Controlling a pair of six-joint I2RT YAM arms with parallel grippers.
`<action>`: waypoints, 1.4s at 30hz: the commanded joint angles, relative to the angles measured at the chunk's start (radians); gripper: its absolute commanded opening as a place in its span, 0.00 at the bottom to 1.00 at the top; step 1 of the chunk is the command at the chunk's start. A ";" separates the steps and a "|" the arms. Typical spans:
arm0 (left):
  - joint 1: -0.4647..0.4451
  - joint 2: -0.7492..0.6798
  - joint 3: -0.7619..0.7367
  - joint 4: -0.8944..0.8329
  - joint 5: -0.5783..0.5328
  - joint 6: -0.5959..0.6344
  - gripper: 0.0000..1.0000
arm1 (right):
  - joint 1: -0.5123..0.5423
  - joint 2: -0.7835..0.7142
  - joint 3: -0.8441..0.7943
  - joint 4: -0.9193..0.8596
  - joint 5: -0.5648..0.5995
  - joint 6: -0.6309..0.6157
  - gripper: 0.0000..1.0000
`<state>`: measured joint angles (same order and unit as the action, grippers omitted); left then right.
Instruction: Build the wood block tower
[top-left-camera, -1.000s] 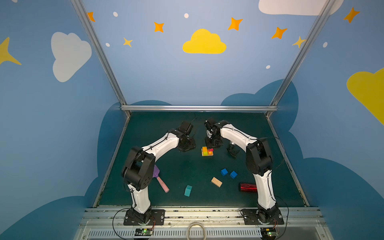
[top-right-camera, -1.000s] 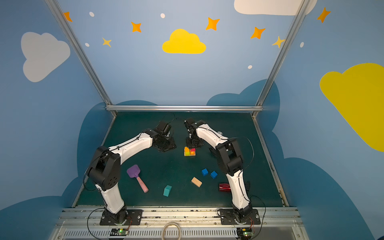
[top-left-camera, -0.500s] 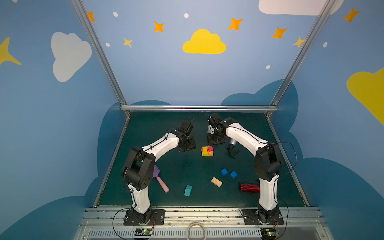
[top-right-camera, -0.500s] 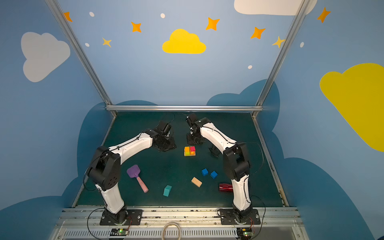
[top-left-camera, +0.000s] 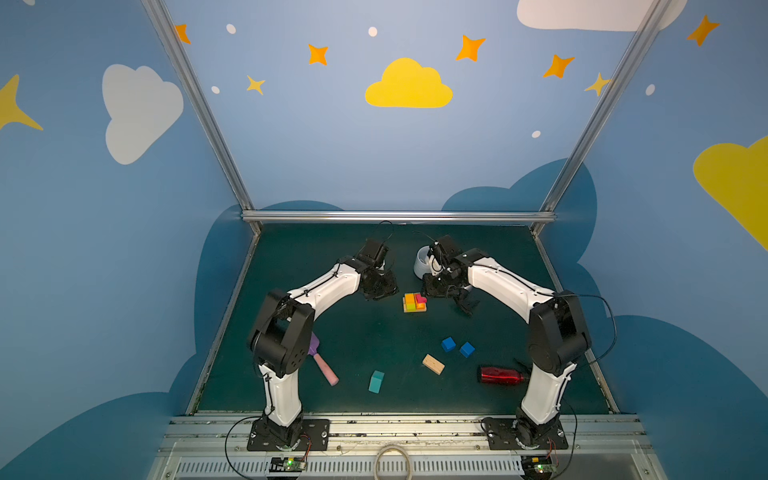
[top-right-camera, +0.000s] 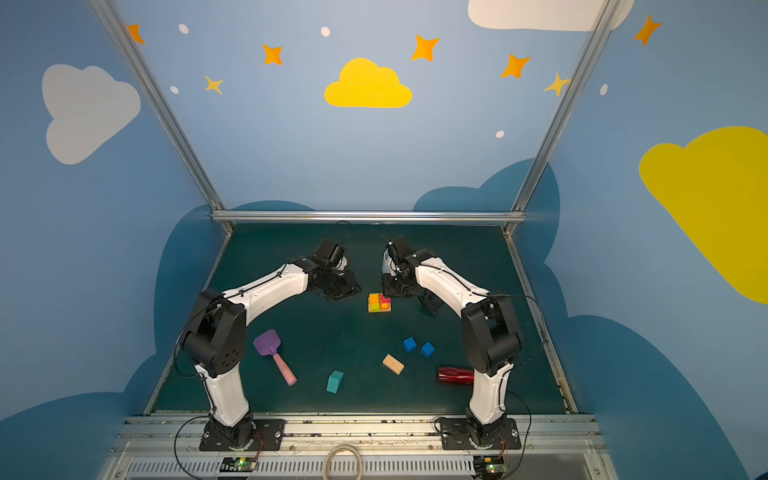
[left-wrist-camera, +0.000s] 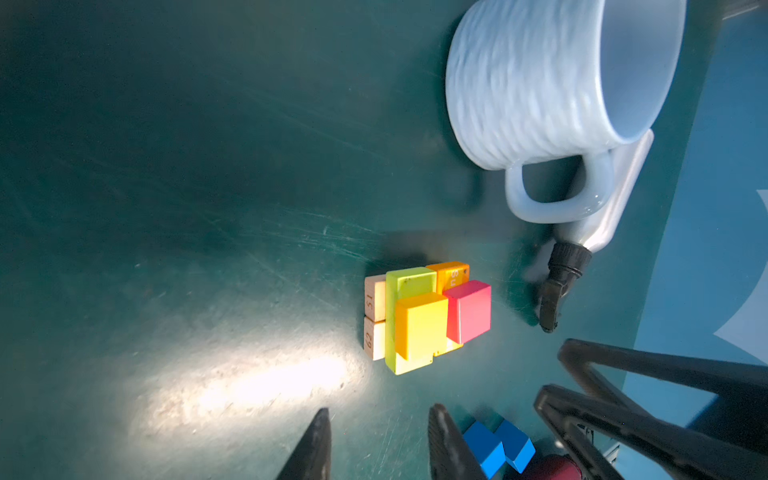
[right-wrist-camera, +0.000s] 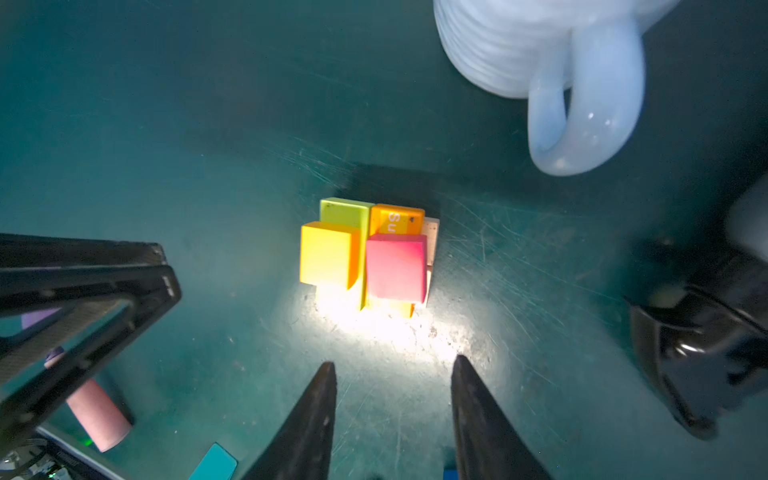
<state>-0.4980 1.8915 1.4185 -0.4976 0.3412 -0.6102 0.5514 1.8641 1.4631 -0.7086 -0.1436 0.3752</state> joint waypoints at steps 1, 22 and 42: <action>0.003 0.043 0.034 0.001 0.035 -0.001 0.36 | -0.017 -0.037 -0.029 0.085 -0.061 0.015 0.44; -0.033 0.168 0.149 -0.031 0.065 -0.007 0.28 | -0.071 -0.012 -0.136 0.223 -0.154 0.044 0.41; -0.047 0.216 0.213 -0.098 0.038 0.001 0.27 | -0.082 0.052 -0.122 0.243 -0.194 0.057 0.39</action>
<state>-0.5400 2.0846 1.6047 -0.5667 0.3916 -0.6220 0.4728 1.8969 1.3350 -0.4713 -0.3202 0.4267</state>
